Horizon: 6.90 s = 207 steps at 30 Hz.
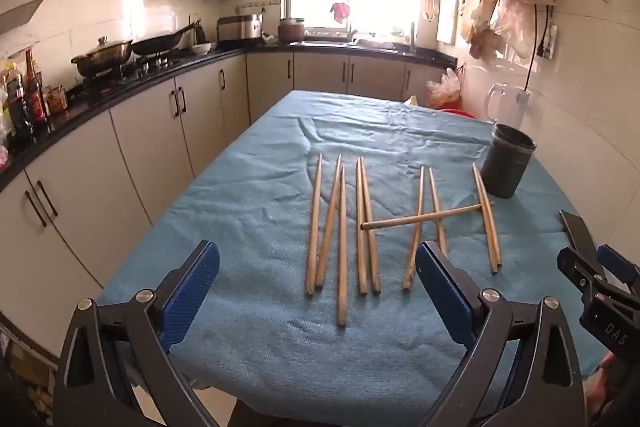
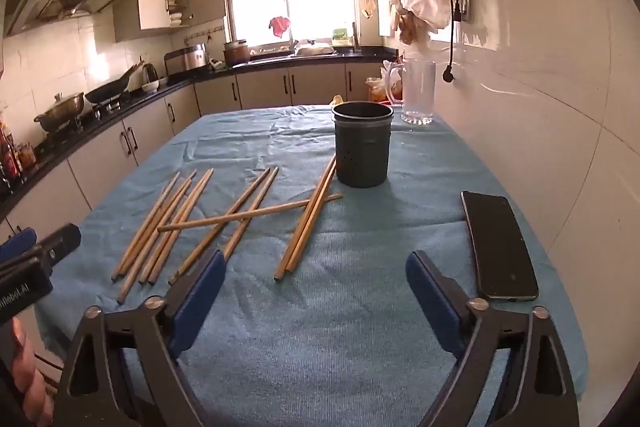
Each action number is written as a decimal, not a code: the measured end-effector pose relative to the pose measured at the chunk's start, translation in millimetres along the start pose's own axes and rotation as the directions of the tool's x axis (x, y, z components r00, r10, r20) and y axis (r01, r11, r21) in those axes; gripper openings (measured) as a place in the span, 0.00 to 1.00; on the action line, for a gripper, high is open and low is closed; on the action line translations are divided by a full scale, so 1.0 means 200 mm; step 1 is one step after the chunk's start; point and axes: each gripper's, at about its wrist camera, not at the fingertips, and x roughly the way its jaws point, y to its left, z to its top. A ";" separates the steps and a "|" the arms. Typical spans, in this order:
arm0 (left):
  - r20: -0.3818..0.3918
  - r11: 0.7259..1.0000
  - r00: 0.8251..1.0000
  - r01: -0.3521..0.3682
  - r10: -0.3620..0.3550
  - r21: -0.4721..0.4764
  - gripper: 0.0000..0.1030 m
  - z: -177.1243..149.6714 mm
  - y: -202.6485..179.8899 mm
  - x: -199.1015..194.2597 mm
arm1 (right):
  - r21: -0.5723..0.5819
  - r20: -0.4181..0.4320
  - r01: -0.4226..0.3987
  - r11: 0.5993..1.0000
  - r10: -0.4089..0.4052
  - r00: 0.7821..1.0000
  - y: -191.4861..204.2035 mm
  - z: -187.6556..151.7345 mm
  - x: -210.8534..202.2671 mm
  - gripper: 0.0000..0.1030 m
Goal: Organize utensils
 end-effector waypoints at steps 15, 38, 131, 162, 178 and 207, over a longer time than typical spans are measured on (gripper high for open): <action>-0.016 1.000 1.000 -0.008 0.008 0.007 0.95 -0.03 0.01 0.02 | -0.015 -0.021 0.026 1.000 -0.027 0.999 0.01 0.00 0.02 0.85; -0.032 1.000 0.999 -0.011 0.011 0.001 0.95 -0.04 0.02 0.04 | -0.019 -0.050 0.051 0.999 -0.052 0.997 0.00 -0.03 0.05 0.85; -0.129 0.992 0.989 -0.082 0.070 -0.093 0.95 0.01 0.35 0.39 | 0.188 -0.463 -0.184 0.965 0.252 0.849 0.05 0.43 1.16 0.08; -0.245 0.994 0.964 0.097 -0.109 -0.057 0.80 0.30 0.14 0.57 | 0.237 -0.239 -0.325 0.916 0.379 0.894 -0.20 0.36 0.74 0.08; -0.429 0.990 0.893 0.103 -0.134 -0.095 0.41 0.42 0.17 0.91 | 0.288 -0.133 -0.379 0.879 0.429 0.894 -0.36 0.37 0.54 0.08; -0.253 0.995 0.962 0.097 -0.099 -0.019 0.06 0.53 0.10 0.78 | 0.251 -0.064 -0.383 0.889 0.410 0.910 -0.35 0.40 0.41 0.08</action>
